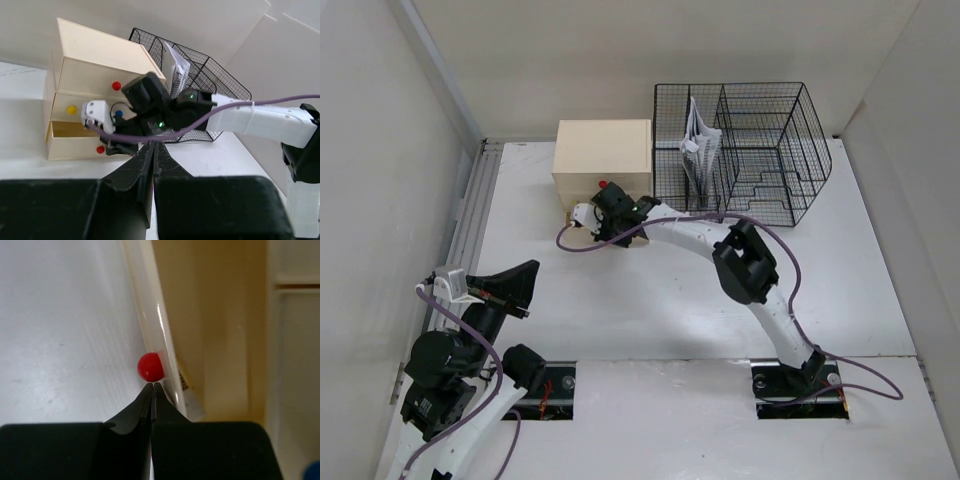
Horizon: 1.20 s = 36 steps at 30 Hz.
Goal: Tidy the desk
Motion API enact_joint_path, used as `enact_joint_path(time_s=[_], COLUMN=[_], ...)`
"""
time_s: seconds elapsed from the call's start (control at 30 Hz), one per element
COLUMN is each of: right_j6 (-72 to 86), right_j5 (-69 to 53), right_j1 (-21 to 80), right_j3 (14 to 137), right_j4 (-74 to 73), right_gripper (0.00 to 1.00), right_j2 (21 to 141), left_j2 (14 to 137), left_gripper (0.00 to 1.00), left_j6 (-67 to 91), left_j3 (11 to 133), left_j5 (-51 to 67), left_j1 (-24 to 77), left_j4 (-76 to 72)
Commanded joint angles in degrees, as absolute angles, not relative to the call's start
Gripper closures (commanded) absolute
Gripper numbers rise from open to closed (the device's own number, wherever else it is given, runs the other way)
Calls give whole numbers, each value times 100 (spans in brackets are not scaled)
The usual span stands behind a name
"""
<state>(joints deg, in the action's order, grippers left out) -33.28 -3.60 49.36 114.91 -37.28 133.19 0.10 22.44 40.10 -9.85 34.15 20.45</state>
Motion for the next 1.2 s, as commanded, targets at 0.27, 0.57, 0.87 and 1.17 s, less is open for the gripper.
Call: enact_joint_path(time_s=[0.27,0.57,0.87,1.17], right_j6=[-3225,-3409,-5432,-2329], right_j5=[3409,3851,-2862,921], right_j1=[5194,5194,5194,5247], right_j3=[10864,10846,10916,8677], right_j4=[-1249,-914,-4639,-1047], right_gripper=[100,100,16,0], right_j2=[13351,13474,11745,8782], left_j2=[-527,-527,-379,983], left_gripper=[100,100,0,0], left_j6=[2320,2320,2320,3092], left_j3=[4061,4061,4061,3956], left_j5=[-1037,-1037,-1037,-1310], left_j1=[3445,3445,3445,3445], left_j4=[1863,1863,1863,1688])
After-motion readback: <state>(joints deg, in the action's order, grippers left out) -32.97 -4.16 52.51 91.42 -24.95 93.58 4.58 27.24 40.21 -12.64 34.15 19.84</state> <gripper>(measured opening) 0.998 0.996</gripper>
